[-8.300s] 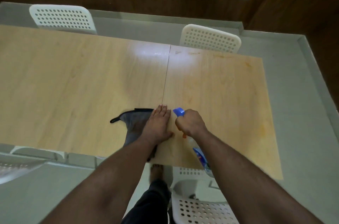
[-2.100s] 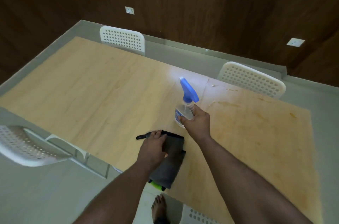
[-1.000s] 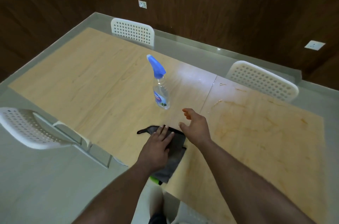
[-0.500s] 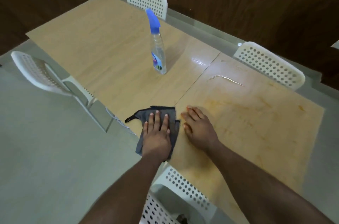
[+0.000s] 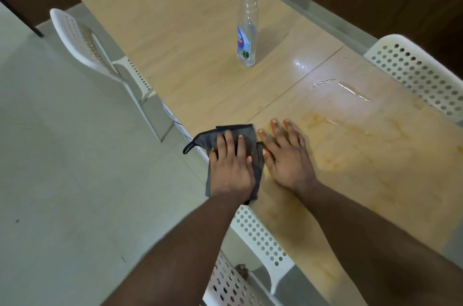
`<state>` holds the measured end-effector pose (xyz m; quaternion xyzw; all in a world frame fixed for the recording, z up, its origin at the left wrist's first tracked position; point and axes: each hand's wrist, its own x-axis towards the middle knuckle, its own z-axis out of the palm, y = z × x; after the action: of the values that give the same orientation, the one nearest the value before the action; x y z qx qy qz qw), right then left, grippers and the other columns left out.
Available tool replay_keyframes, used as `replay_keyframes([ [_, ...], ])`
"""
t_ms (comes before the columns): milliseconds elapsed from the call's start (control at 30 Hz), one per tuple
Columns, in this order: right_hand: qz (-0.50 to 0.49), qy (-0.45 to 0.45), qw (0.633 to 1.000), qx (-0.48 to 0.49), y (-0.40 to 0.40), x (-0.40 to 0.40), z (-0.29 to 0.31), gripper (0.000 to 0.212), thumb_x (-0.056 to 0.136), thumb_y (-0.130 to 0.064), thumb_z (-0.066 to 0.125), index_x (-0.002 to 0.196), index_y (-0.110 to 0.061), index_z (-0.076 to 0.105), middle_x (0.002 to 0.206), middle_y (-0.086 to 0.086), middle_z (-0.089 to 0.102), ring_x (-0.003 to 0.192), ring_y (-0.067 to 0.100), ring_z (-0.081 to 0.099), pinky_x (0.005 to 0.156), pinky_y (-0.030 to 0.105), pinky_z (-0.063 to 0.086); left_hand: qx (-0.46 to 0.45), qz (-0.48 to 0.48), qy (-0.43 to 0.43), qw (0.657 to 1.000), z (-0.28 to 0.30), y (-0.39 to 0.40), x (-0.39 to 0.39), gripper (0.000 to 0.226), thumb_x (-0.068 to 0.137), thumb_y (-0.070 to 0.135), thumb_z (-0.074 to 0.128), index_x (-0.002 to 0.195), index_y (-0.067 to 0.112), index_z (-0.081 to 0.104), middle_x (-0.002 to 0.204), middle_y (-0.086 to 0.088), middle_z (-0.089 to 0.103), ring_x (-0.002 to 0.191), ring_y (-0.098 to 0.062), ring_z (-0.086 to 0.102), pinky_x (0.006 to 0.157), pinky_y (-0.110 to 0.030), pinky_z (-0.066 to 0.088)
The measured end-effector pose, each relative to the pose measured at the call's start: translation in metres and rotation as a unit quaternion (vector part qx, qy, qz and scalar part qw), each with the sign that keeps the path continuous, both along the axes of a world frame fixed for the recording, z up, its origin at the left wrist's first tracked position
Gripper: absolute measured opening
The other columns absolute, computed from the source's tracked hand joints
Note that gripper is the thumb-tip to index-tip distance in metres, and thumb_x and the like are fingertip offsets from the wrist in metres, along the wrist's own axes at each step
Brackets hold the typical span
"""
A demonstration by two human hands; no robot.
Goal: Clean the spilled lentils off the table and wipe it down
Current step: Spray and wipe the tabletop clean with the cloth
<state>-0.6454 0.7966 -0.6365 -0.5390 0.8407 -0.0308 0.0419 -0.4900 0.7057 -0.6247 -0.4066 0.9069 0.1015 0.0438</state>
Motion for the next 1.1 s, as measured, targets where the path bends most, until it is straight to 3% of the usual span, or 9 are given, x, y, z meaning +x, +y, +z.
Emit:
replay_keyframes([
  [167, 0.000, 0.012, 1.000, -0.017, 0.001, -0.001, -0.011, 0.058, 0.107, -0.050, 0.029, 0.162, -0.036, 0.034, 0.174, 0.008, 0.020, 0.160, 0.038, 0.010, 0.125, 0.053, 0.022, -0.038, 0.017, 0.018, 0.999, -0.011, 0.005, -0.004, 0.065, 0.105, 0.044, 0.028, 0.162, 0.012, 0.029, 0.173, -0.020, 0.010, 0.157, -0.040, 0.017, 0.120, -0.056, 0.027],
  [333, -0.002, 0.015, 1.000, -0.013, 0.001, 0.003, -0.009, 0.060, 0.106, -0.051, 0.025, 0.163, -0.036, 0.032, 0.174, 0.007, 0.020, 0.160, 0.038, 0.010, 0.126, 0.054, 0.022, -0.040, 0.035, 0.052, 0.997, -0.024, 0.008, 0.000, 0.067, 0.107, 0.048, 0.020, 0.166, 0.017, 0.022, 0.175, -0.021, -0.004, 0.162, -0.036, -0.008, 0.128, -0.060, 0.011],
  [467, -0.004, 0.022, 0.999, -0.025, 0.000, 0.000, -0.008, 0.058, 0.108, -0.052, 0.024, 0.163, -0.035, 0.033, 0.174, 0.007, 0.022, 0.161, 0.037, 0.010, 0.126, 0.054, 0.022, -0.037, 0.061, 0.064, 0.995, -0.028, 0.015, -0.001, 0.066, 0.110, 0.050, 0.017, 0.169, 0.021, 0.013, 0.174, -0.020, -0.010, 0.161, -0.034, -0.014, 0.129, -0.058, 0.000],
  [633, 0.004, 0.020, 1.000, -0.010, 0.001, 0.001, -0.009, 0.060, 0.108, -0.051, 0.019, 0.165, -0.035, 0.028, 0.175, 0.007, 0.017, 0.161, 0.037, 0.006, 0.126, 0.055, 0.021, -0.047, 0.081, 0.061, 0.994, -0.029, 0.025, -0.004, 0.064, 0.109, 0.046, 0.016, 0.169, 0.030, 0.001, 0.174, -0.020, -0.013, 0.161, -0.035, -0.016, 0.129, -0.058, 0.002],
  [767, 0.009, 0.020, 1.000, -0.012, 0.000, -0.002, -0.010, 0.061, 0.107, -0.050, 0.020, 0.164, -0.033, 0.031, 0.174, 0.009, 0.019, 0.160, 0.040, 0.008, 0.126, 0.056, 0.021, -0.059, 0.095, 0.063, 0.992, -0.029, 0.028, -0.007, 0.063, 0.109, 0.048, 0.014, 0.169, 0.032, 0.009, 0.176, -0.017, -0.007, 0.162, -0.033, -0.011, 0.129, -0.057, 0.004],
  [900, 0.021, -0.005, 0.999, -0.037, 0.002, -0.006, -0.009, 0.061, 0.105, -0.049, 0.025, 0.162, -0.029, 0.037, 0.173, 0.010, 0.023, 0.159, 0.042, 0.011, 0.126, 0.058, 0.021, -0.029, 0.203, 0.138, 0.969, -0.026, 0.042, -0.010, 0.071, 0.108, 0.058, 0.028, 0.169, 0.026, 0.012, 0.176, -0.016, -0.006, 0.163, -0.033, -0.009, 0.131, -0.053, 0.009],
  [1000, 0.039, -0.017, 0.998, -0.047, 0.003, -0.007, -0.010, 0.061, 0.103, -0.047, 0.029, 0.160, -0.028, 0.040, 0.172, 0.012, 0.026, 0.159, 0.042, 0.012, 0.126, 0.057, 0.020, 0.028, 0.317, 0.189, 0.929, -0.017, 0.051, -0.011, 0.090, 0.100, 0.066, 0.050, 0.169, 0.023, 0.010, 0.175, -0.017, 0.006, 0.161, -0.035, 0.008, 0.130, -0.049, 0.020],
  [1100, 0.050, -0.027, 0.997, -0.043, 0.006, -0.011, -0.011, 0.061, 0.102, -0.047, 0.032, 0.159, -0.030, 0.042, 0.172, 0.012, 0.026, 0.159, 0.041, 0.011, 0.126, 0.058, 0.019, 0.042, 0.376, 0.168, 0.910, -0.005, 0.054, -0.018, 0.096, 0.092, 0.066, 0.065, 0.166, 0.022, 0.022, 0.169, -0.013, 0.026, 0.148, -0.035, 0.031, 0.119, -0.051, 0.039],
])
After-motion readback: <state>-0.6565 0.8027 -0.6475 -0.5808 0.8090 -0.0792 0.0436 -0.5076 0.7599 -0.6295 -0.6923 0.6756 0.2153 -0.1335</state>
